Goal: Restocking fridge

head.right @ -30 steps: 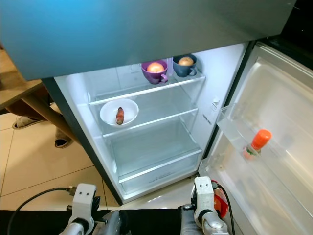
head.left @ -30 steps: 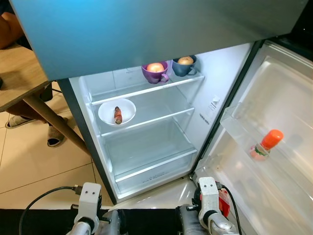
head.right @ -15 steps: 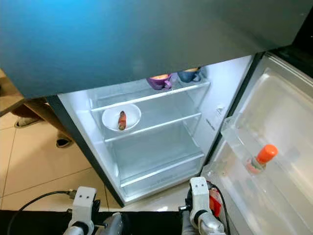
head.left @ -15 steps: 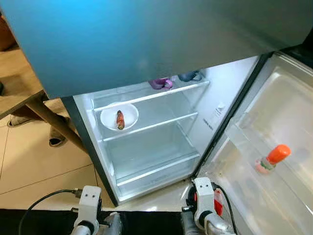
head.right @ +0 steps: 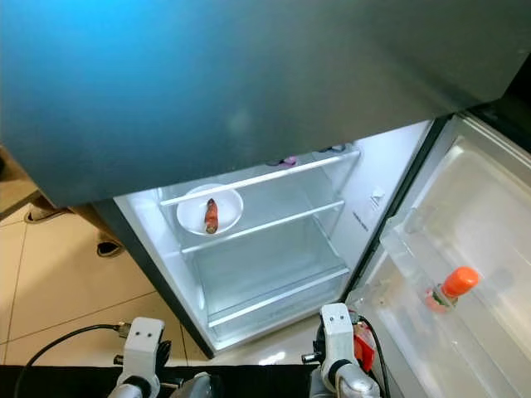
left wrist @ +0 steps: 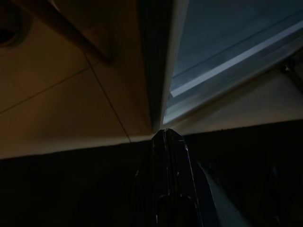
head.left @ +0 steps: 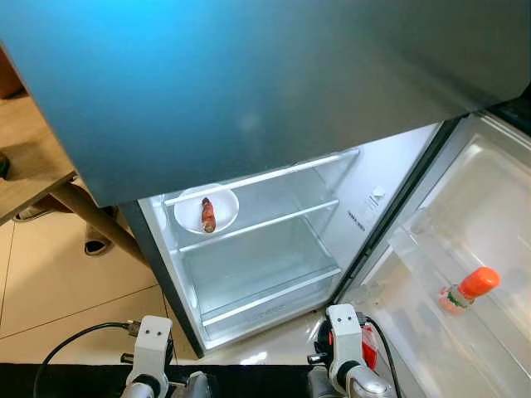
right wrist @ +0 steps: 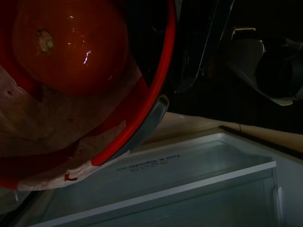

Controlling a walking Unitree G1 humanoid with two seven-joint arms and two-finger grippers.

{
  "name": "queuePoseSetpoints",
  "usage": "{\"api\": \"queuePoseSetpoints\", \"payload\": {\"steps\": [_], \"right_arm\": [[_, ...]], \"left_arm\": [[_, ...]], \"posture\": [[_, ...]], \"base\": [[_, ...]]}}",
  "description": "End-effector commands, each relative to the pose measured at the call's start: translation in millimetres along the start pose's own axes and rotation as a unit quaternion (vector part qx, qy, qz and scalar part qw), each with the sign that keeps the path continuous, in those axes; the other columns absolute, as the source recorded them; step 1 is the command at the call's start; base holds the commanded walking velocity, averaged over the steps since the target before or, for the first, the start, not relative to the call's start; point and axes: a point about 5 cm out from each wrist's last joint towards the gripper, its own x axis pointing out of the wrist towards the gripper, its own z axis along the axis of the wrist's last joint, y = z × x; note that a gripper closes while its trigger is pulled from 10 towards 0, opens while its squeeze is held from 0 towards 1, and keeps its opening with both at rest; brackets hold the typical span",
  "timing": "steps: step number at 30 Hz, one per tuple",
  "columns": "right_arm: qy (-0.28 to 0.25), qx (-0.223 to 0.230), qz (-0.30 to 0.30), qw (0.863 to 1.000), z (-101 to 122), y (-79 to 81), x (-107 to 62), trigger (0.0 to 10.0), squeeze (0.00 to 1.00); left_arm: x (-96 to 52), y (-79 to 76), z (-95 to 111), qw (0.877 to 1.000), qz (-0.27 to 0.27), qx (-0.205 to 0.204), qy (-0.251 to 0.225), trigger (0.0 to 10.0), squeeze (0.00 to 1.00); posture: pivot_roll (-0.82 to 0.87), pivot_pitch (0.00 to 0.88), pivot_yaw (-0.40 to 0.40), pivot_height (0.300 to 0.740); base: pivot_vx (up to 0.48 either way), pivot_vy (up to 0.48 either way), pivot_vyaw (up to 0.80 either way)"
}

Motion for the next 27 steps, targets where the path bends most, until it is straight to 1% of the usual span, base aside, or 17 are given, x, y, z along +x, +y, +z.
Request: {"api": "queuePoseSetpoints", "payload": {"steps": [1, 6, 14, 24, 27], "right_arm": [[0.014, -0.006, -0.003, 1.0, -9.2, -3.1, -3.9, 10.0, 0.0], [0.029, -0.011, -0.011, 0.999, -16.4, -5.5, -6.7, 10.0, 0.0], [0.037, -0.011, -0.014, 0.999, -22.4, -8.1, -9.8, 10.0, 0.0], [0.022, 0.007, -0.011, 1.0, -19.5, -7.1, -9.3, 10.0, 0.0], [0.027, 0.003, -0.018, 0.999, -19.4, -7.8, -8.9, 10.0, 0.0]], "left_arm": [[-5.9, 0.0, -11.7, 1.0, 0.004, -0.003, 0.023, 10.0, 0.0], [-8.8, 1.2, -18.1, 0.999, 0.011, -0.01, 0.039, 10.0, 0.0], [-8.9, 1.1, -19.0, 0.999, 0.009, -0.013, 0.042, 10.0, 0.0], [-9.0, 2.5, -19.8, 0.999, 0.011, -0.013, 0.046, 10.0, 0.0], [-9.0, 3.2, -19.9, 0.999, 0.012, -0.014, 0.047, 10.0, 0.0]], "posture": [[-0.1, 0.106, 0.0, 0.669], [-0.1, 0.106, 0.001, 0.669], [-0.1, 0.11, 0.006, 0.669], [-0.1, 0.106, 0.008, 0.669], [-0.09, 0.106, 0.008, 0.669]], "base": [[0.0, 0.0, 0.0], [0.0, 0.0, 0.0], [0.0, 0.0, 0.0], [0.0, 0.0, 0.0], [0.0, 0.0, 0.0]]}}
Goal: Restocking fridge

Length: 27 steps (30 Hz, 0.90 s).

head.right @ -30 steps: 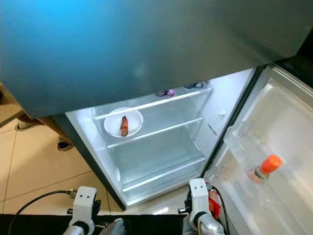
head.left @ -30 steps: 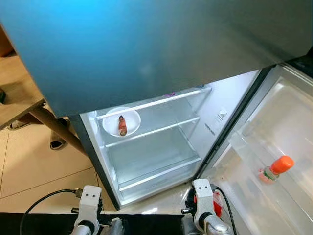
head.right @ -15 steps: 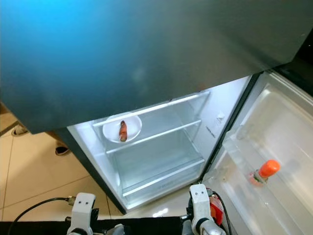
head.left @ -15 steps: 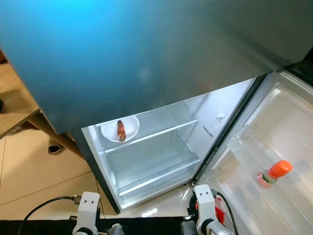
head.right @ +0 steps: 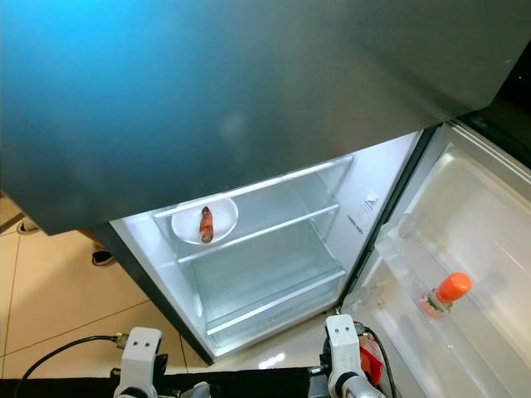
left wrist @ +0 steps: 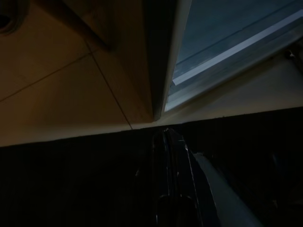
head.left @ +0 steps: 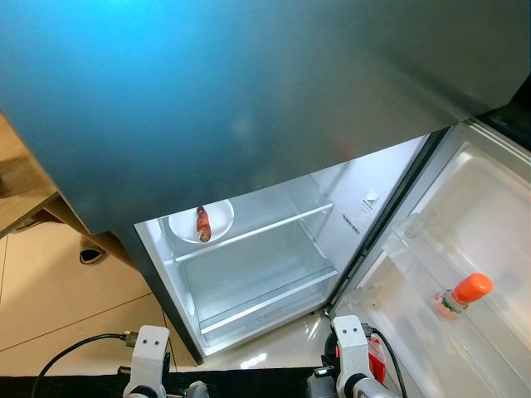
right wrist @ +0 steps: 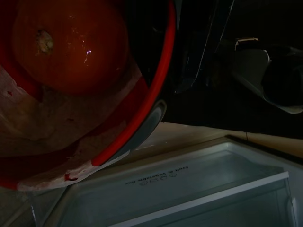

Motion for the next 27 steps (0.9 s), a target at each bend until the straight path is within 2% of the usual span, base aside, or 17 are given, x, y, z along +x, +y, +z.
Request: {"api": "queuePoseSetpoints", "payload": {"steps": [1, 18, 21, 27], "right_arm": [[0.007, 0.003, -0.006, 1.0, -3.8, 0.5, -0.9, 10.0, 0.0], [0.004, -0.004, 0.0, 1.0, -8.1, 0.1, -3.5, 10.0, 0.0], [0.01, -0.005, -0.008, 1.0, -8.3, -1.5, -3.4, 10.0, 0.0], [0.01, -0.003, -0.016, 1.0, -8.1, -2.3, -3.2, 10.0, 0.0]], "left_arm": [[-3.2, 2.4, -6.5, 1.0, 0.003, -0.001, 0.015, 10.0, 0.0], [-4.4, 3.4, -8.9, 1.0, 0.009, -0.004, 0.019, 10.0, 0.0], [-3.9, 2.4, -8.9, 1.0, 0.008, -0.004, 0.021, 10.0, 0.0], [-3.7, 1.5, -9.3, 1.0, 0.007, -0.003, 0.023, 10.0, 0.0]], "posture": [[-0.09, 0.104, 0.007, 0.669], [-0.1, 0.109, 0.007, 0.669], [-0.1, 0.108, 0.008, 0.689], [-0.1, 0.11, 0.01, 0.689]], "base": [[0.0, 0.0, 0.0], [0.0, 0.0, 0.0], [0.0, 0.0, 0.0], [0.0, 0.0, 0.0]]}}
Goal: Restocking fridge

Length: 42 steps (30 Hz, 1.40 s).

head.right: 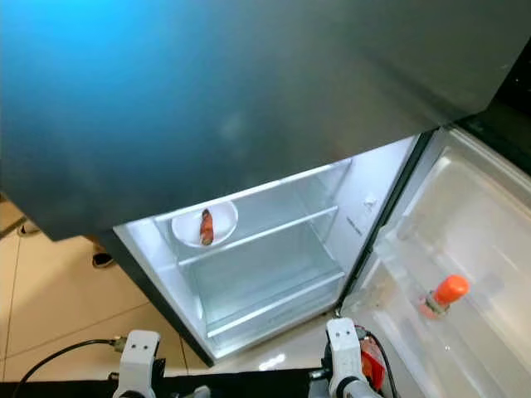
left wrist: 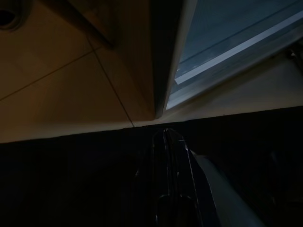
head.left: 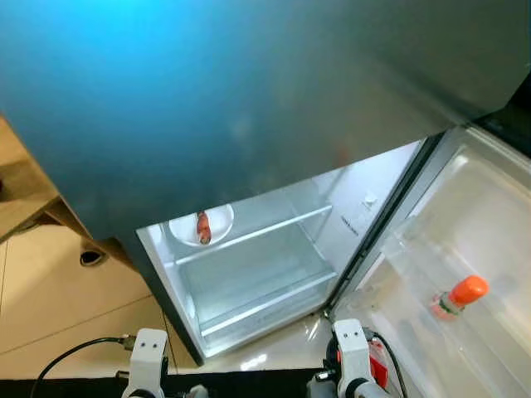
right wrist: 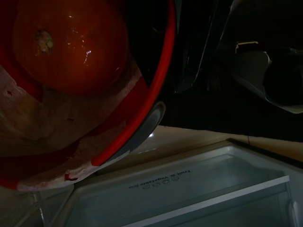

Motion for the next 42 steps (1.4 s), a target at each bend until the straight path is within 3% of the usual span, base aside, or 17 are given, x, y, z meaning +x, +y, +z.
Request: {"api": "queuePoseSetpoints", "payload": {"steps": [1, 17, 25, 38, 42], "right_arm": [[0.002, 0.003, -0.008, 1.0, -2.1, -1.0, -0.8, 10.0, 0.0], [-0.001, 0.009, -0.003, 1.0, -3.4, -1.3, -1.9, 10.0, 0.0], [0.012, -0.003, -0.012, 1.0, -6.6, -2.3, -2.4, 10.0, 0.0], [0.011, 0.0, -0.015, 1.0, -6.5, -4.8, -2.9, 10.0, 0.0], [0.009, -0.001, -0.016, 1.0, -7.3, -5.3, -3.6, 10.0, 0.07]], "left_arm": [[-3.5, 0.3, -8.3, 1.0, 0.002, 0.002, 0.019, 10.0, 0.0], [-2.4, -4.1, -5.2, 1.0, -0.006, 0.008, 0.007, 10.0, 0.0], [-1.7, -8.1, -3.0, 1.0, -0.015, 0.016, -0.002, 10.0, 0.0], [0.8, -5.3, 2.5, 1.0, -0.012, 0.015, -0.009, 10.0, 0.0], [2.8, -2.4, 5.8, 1.0, -0.01, 0.014, -0.009, 10.0, 0.0]], "posture": [[-0.1, 0.11, 0.01, 0.689], [-0.1, 0.11, 0.012, 0.689], [-0.1, 0.108, 0.012, 0.729], [-0.11, 0.095, 0.026, 0.729], [-0.12, 0.09, 0.038, 0.74]], "base": [[0.0, 0.0, 0.0], [0.0, 0.0, 0.0], [0.0, 0.0, 0.0], [0.0, 0.0, 0.0], [0.0, 0.0, 0.0]]}}
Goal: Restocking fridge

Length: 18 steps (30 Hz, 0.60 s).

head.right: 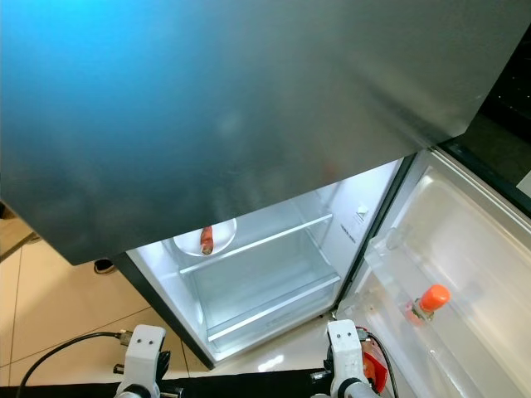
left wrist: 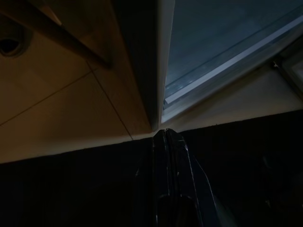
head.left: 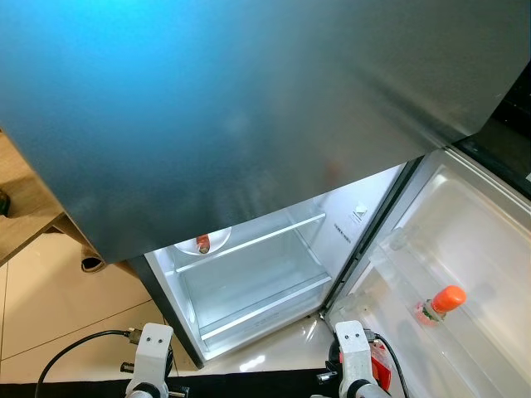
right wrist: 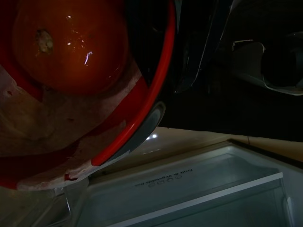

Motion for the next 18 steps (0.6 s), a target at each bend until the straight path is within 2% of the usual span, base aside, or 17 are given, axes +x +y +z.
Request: {"api": "queuePoseSetpoints", "payload": {"steps": [1, 3, 4, 6, 8, 15, 18], "right_arm": [[0.008, -0.001, -0.014, 1.0, -5.2, -3.3, -2.2, 10.0, 0.07], [0.009, -0.003, -0.017, 1.0, -5.8, -3.3, -2.3, 10.0, 0.07], [0.013, -0.001, -0.022, 1.0, -6.8, -3.3, -2.3, 10.0, 0.01], [0.014, 0.002, -0.022, 1.0, -7.3, -2.4, -2.2, 10.0, 0.0], [0.017, -0.003, -0.024, 1.0, -8.2, -1.2, -2.1, 10.0, 0.0], [0.02, -0.003, -0.027, 0.999, -6.6, -3.6, -1.5, 10.0, 0.0], [0.023, -0.01, -0.032, 0.999, -3.6, -5.7, -0.3, 10.0, 0.0]], "left_arm": [[-1.1, 3.2, -3.3, 1.0, 0.003, -0.004, 0.013, 10.0, 0.0], [-0.9, 3.8, -3.0, 1.0, 0.002, -0.002, 0.013, 10.0, 0.0], [-0.2, 4.4, -2.5, 1.0, 0.003, -0.001, 0.016, 10.0, 0.0], [0.7, 5.4, -2.5, 1.0, 0.005, -0.003, 0.022, 10.0, 0.0], [2.4, 7.6, -4.9, 0.999, 0.015, -0.011, 0.046, 10.0, 0.0], [1.6, 7.3, -11.7, 0.996, 0.026, -0.035, 0.075, 10.0, 0.0], [-4.4, 13.2, -19.6, 0.995, 0.027, -0.041, 0.089, 10.0, 0.0]], "posture": [[-0.12, 0.083, 0.045, 0.74], [-0.13, 0.08, 0.048, 0.74], [-0.13, 0.077, 0.05, 0.74], [-0.13, 0.071, 0.054, 0.74], [-0.13, 0.062, 0.055, 0.74], [-0.12, 0.031, 0.045, 0.74], [-0.12, 0.007, 0.037, 0.74]], "base": [[0.0, 0.0, 0.0], [0.0, 0.0, 0.0], [0.0, 0.0, 0.0], [0.0, 0.0, 0.0], [0.0, 0.0, 0.0], [0.0, 0.0, 0.0], [0.0, 0.0, 0.0]]}}
